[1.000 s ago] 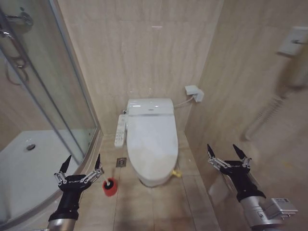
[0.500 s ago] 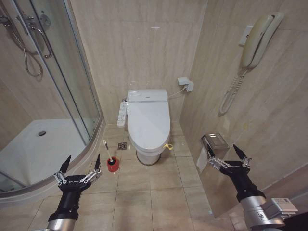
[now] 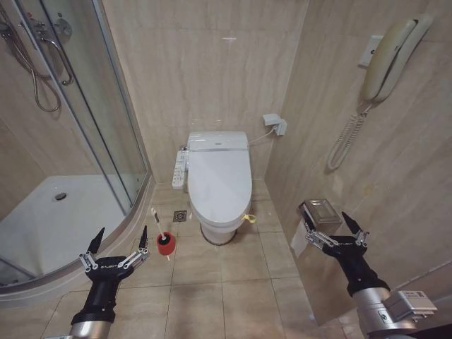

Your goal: Open the toilet lid, clean the toilet bowl with a toilet brush, close the toilet lid, and flush.

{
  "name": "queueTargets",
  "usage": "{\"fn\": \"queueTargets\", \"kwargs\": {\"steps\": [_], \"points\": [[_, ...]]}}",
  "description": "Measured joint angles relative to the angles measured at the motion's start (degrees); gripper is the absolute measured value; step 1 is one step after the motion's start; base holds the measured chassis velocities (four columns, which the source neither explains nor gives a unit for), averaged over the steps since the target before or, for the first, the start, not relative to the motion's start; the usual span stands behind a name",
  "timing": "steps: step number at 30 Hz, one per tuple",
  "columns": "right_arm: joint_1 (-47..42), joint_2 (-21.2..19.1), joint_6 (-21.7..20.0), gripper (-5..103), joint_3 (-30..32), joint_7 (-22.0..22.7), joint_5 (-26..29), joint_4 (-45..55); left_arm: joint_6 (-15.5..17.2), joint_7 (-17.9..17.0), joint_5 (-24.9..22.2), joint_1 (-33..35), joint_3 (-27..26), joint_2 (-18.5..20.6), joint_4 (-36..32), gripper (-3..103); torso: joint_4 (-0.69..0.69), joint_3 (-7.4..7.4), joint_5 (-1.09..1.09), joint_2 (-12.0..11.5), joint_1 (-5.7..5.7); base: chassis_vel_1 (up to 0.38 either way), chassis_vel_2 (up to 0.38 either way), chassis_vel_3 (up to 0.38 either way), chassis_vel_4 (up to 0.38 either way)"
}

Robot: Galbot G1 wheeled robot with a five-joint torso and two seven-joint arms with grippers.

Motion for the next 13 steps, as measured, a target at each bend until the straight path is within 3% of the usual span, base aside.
{"fn": "queueTargets", "kwargs": {"steps": [13], "points": [[0.0, 0.0, 0.0, 100, 0.0, 0.0, 0.0, 0.0, 0.0, 0.0, 0.0, 0.0, 0.0, 0.0, 0.0, 100, 0.0, 0.0, 0.0, 0.0, 0.0, 0.0, 0.0, 0.0, 0.0]]}}
